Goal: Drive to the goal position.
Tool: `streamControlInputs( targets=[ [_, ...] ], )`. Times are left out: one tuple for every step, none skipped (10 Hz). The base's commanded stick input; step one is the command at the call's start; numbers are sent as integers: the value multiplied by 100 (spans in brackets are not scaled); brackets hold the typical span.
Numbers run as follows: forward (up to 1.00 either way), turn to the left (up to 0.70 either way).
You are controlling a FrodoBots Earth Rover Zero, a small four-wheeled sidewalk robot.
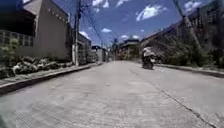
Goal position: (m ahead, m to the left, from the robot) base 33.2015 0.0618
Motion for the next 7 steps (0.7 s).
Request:
streamControlInputs(
  targets=[
    [100, 0],
    [100, 0],
    [100, 0],
    [100, 0],
    [100, 0],
    [100, 0],
    [100, 0]
  ],
)
